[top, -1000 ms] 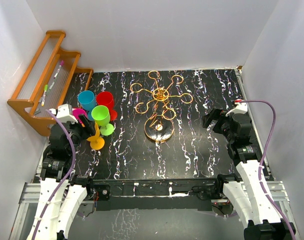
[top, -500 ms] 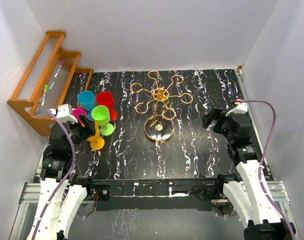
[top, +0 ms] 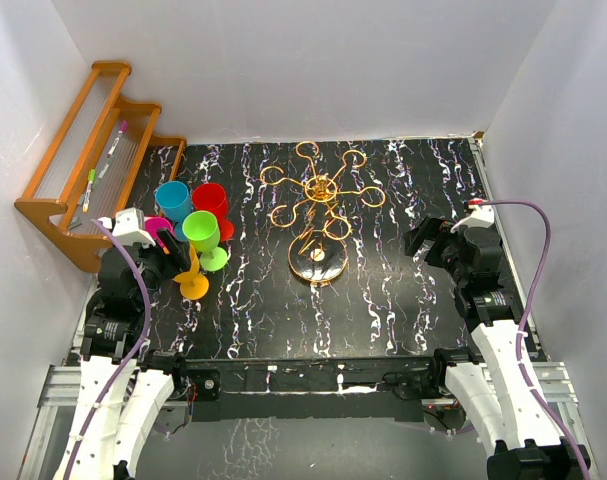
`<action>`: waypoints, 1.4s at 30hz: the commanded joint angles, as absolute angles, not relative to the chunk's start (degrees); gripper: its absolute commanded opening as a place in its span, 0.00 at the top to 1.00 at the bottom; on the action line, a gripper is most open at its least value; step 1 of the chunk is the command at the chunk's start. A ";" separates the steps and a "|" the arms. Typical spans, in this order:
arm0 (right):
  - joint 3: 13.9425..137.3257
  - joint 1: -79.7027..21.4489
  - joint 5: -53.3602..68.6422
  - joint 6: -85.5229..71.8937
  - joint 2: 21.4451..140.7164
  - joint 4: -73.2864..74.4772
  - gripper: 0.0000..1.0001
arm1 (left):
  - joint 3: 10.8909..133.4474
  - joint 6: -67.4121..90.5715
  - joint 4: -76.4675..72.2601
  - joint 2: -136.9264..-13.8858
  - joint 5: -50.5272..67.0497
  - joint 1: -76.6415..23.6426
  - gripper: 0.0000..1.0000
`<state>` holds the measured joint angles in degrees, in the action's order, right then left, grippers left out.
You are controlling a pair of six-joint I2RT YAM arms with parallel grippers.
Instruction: Take the wine glass off the wine glass rack
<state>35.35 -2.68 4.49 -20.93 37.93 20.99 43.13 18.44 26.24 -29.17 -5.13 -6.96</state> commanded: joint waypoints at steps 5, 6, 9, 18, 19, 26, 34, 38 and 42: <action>35.55 -2.68 4.12 -20.88 37.65 19.14 0.02 | 43.16 18.41 26.15 -29.04 -5.21 -6.98 0.40; 35.55 -2.68 4.12 -20.88 37.65 19.14 0.02 | 43.16 18.41 26.15 -29.04 -5.21 -6.98 0.40; 35.55 -2.68 4.12 -20.88 37.65 19.14 0.02 | 43.16 18.41 26.15 -29.04 -5.21 -6.98 0.40; 35.55 -2.68 4.12 -20.88 37.65 19.14 0.02 | 43.16 18.41 26.15 -29.04 -5.21 -6.98 0.40; 35.55 -2.68 4.12 -20.88 37.65 19.14 0.02 | 43.16 18.41 26.15 -29.04 -5.21 -6.98 0.40; 35.55 -2.68 4.12 -20.88 37.65 19.14 0.02 | 43.16 18.41 26.15 -29.04 -5.21 -6.98 0.40; 35.55 -2.68 4.12 -20.88 37.65 19.14 0.02 | 43.16 18.41 26.15 -29.04 -5.21 -6.98 0.40; 35.48 -2.68 4.74 -21.27 37.84 20.76 0.02 | 43.13 18.44 26.23 -29.21 -5.08 -6.97 0.40; 35.82 -2.69 5.72 -22.85 37.39 20.41 0.02 | 43.11 18.46 26.19 -29.37 -4.94 -6.99 0.40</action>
